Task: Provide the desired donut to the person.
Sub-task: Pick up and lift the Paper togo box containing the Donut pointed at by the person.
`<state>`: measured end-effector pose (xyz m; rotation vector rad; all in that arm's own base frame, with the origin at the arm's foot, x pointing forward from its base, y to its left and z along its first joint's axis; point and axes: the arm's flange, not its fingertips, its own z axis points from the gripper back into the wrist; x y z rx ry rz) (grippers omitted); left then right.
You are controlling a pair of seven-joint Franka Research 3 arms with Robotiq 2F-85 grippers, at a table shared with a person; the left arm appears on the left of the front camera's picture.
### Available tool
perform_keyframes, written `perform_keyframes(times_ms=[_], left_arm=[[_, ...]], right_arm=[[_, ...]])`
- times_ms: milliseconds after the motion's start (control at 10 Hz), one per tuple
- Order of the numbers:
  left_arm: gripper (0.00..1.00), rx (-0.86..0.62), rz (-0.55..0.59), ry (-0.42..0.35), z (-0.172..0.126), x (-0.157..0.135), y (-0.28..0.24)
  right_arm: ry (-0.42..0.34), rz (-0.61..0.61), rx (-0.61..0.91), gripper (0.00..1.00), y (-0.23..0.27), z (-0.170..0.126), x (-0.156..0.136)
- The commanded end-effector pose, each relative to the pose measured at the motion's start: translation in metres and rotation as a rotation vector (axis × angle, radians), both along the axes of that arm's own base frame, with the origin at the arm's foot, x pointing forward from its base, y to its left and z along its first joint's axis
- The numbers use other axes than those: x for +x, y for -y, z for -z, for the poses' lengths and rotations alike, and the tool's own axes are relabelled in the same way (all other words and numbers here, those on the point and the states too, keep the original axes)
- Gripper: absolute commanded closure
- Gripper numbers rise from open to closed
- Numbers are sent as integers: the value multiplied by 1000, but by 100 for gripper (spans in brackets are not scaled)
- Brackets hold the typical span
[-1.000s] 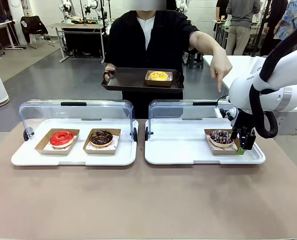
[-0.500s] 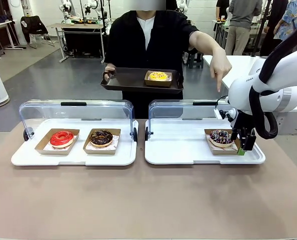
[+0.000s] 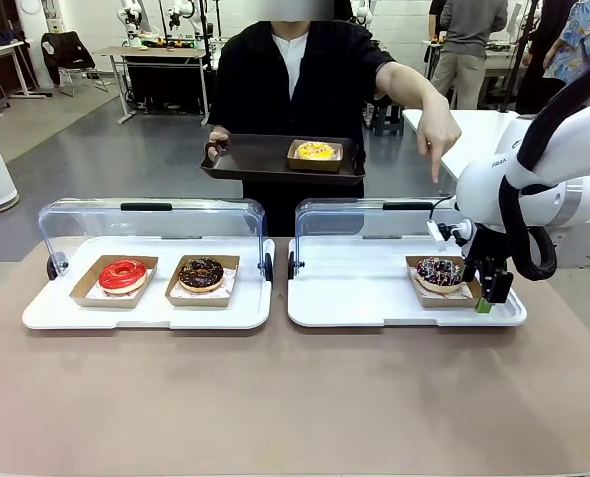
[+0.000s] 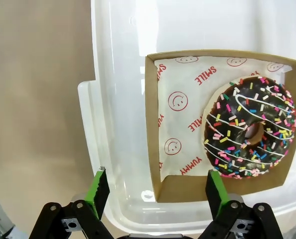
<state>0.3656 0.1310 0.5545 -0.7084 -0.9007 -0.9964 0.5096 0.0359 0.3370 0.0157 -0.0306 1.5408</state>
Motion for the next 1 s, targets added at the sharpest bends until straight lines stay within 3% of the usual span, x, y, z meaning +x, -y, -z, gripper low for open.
perform_keyframes(times_ms=[0, 100, 200, 300, 400, 500, 700, 800, 900], left_arm=[[0, -13, 1, 4, -2, 0, 0], [0, -13, 1, 4, -2, 0, 0], [0, -13, 1, 4, -2, 0, 0], [0, -13, 1, 4, -2, 0, 0], [0, -13, 1, 4, -2, 0, 0], [0, -13, 1, 4, -2, 0, 0], [0, -13, 1, 4, -2, 0, 0], [0, -13, 1, 4, -2, 0, 0], [0, -13, 1, 4, -2, 0, 0]], right_arm=[[-13, 22, -32, 0, -1, 1, -5], [-16, 24, -33, 0, 0, 1, -4], [-20, 25, -31, 7, 1, 3, -3], [-20, 22, -30, 46, 1, 4, -1], [-21, 19, -30, 65, 1, 3, -1], [-22, 17, -31, 100, 1, 3, 0], [-29, 17, -29, 100, 2, 4, 0], [-31, 15, -28, 87, 1, 4, 0], [-32, 14, -27, 97, 1, 3, 0]])
